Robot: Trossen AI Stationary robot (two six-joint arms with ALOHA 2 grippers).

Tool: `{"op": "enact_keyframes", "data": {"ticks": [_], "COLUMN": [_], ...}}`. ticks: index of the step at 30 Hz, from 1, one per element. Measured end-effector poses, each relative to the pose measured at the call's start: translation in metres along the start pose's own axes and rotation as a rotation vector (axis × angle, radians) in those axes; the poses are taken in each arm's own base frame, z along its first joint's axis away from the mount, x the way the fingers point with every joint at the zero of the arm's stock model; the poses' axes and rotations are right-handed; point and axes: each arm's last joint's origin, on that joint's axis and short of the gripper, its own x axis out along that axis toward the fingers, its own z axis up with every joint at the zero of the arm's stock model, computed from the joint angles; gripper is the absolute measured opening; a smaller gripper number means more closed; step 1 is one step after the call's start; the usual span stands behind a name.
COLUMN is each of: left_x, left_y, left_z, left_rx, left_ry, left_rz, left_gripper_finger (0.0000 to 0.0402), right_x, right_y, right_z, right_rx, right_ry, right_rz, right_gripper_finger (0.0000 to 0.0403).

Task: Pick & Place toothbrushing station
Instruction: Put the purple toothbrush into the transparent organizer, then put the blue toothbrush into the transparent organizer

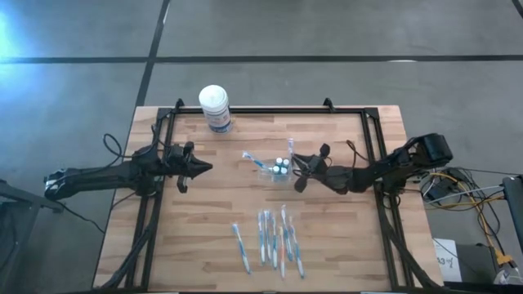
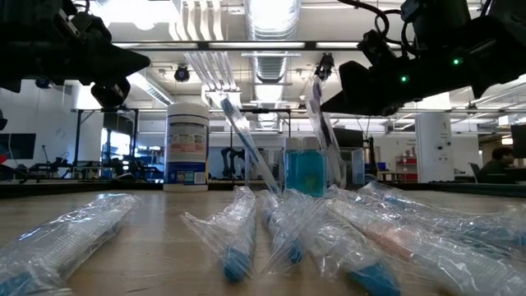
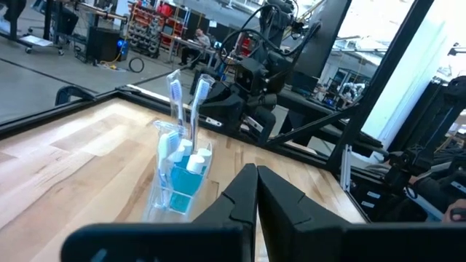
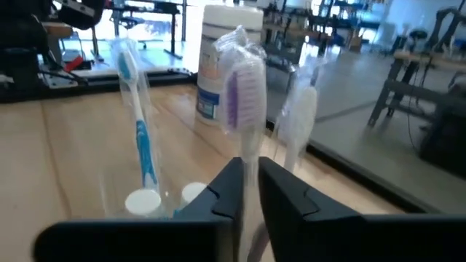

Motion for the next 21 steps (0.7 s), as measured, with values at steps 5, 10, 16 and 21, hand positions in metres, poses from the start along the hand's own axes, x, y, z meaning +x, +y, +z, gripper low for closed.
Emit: {"op": "enact_keyframes", "data": {"ticks": [5, 10, 16, 21], "left_x": [0.000, 0.000, 0.000, 0.000], "left_y": [0.000, 0.000, -0.001, -0.001], "left_z": [0.000, 0.000, 0.000, 0.000], "left_rx": [-0.012, -0.022, -0.038, -0.013], "left_ry": [0.002, 0.001, 0.006, 0.010], "left_rz": [0.000, 0.000, -0.021, -0.043], "left_gripper_finger": [0.0014, 0.0014, 0.0012, 0.0008], "right_x": [-0.005, -0.013, -0.033, -0.047], "right_y": [-0.005, -0.012, -0.015, -0.001], "right_z": [-0.001, 0.017, 0.050, 0.080], "right_rx": [0.036, 0.041, 0.131, 0.104], "right_ry": [0.075, 0.045, -0.007, 0.172], "right_rz": [-0.017, -0.016, 0.087, 0.184], "right_gripper_finger": [0.0103, 0.0144, 0.0156, 0.0141]}}
